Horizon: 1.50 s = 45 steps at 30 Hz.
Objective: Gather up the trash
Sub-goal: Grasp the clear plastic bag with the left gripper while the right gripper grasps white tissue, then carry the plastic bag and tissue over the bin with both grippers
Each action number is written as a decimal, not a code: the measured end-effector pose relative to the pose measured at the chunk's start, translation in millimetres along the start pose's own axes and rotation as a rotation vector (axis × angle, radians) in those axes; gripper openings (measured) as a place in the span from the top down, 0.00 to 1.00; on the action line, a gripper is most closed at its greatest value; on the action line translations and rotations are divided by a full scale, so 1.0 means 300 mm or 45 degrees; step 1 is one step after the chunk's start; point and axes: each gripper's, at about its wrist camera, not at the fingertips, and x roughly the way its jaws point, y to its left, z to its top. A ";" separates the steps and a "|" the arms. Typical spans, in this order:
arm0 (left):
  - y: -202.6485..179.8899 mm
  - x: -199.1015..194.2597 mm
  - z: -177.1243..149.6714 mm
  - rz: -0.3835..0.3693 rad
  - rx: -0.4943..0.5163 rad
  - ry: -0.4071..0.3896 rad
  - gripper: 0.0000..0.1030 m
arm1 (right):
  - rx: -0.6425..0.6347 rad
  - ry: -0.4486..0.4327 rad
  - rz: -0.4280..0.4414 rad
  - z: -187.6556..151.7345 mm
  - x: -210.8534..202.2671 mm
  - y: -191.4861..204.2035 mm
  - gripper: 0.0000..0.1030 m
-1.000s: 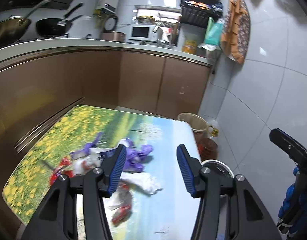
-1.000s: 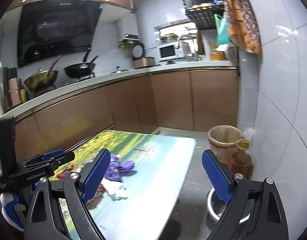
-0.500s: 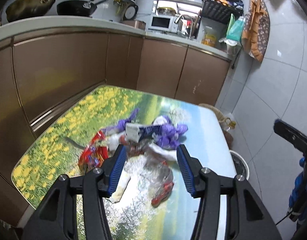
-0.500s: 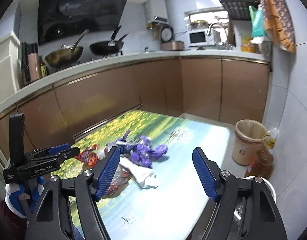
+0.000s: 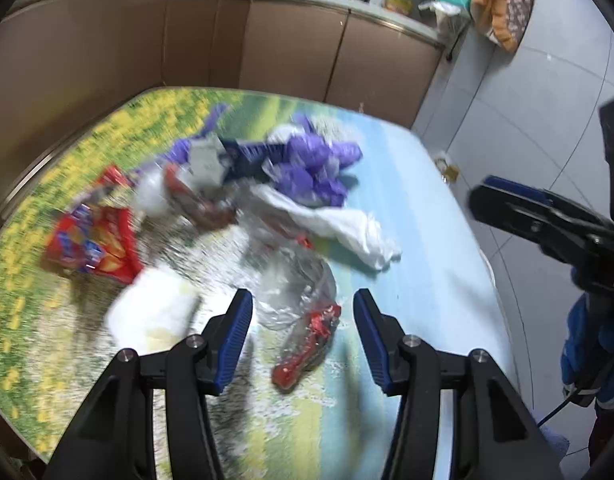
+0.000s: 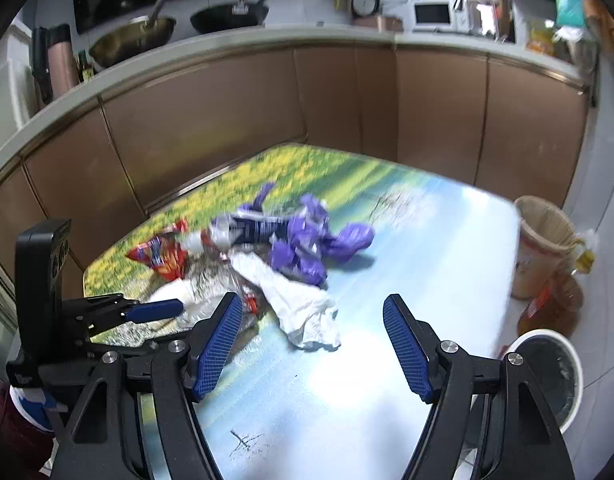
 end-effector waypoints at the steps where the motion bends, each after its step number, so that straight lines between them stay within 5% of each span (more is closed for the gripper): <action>1: 0.001 0.016 -0.001 -0.005 -0.004 0.014 0.51 | -0.002 0.019 0.012 -0.002 0.027 -0.001 0.31; 4: 0.013 0.055 -0.003 -0.025 -0.027 0.044 0.53 | -0.023 0.075 0.050 -0.001 0.112 0.005 0.32; 12: 0.042 0.085 0.000 -0.078 -0.054 0.060 0.81 | -0.052 0.166 0.146 0.014 0.279 0.040 0.42; 16: 0.048 0.071 -0.010 -0.080 -0.068 0.048 0.82 | -0.037 0.215 0.143 0.008 0.344 0.040 0.48; 23: 0.045 0.036 -0.020 -0.074 -0.087 0.027 0.83 | -0.048 0.261 0.106 -0.016 0.374 0.031 0.79; 27: 0.034 -0.014 -0.030 -0.061 -0.081 0.005 0.83 | -0.022 0.253 0.134 -0.031 0.344 0.018 0.90; 38: -0.029 -0.180 -0.036 0.005 -0.062 -0.081 0.83 | 0.037 0.065 0.261 -0.051 0.064 0.018 0.92; 45: -0.189 -0.218 0.008 -0.021 0.074 -0.099 0.83 | 0.141 -0.077 0.208 -0.085 -0.129 -0.113 0.92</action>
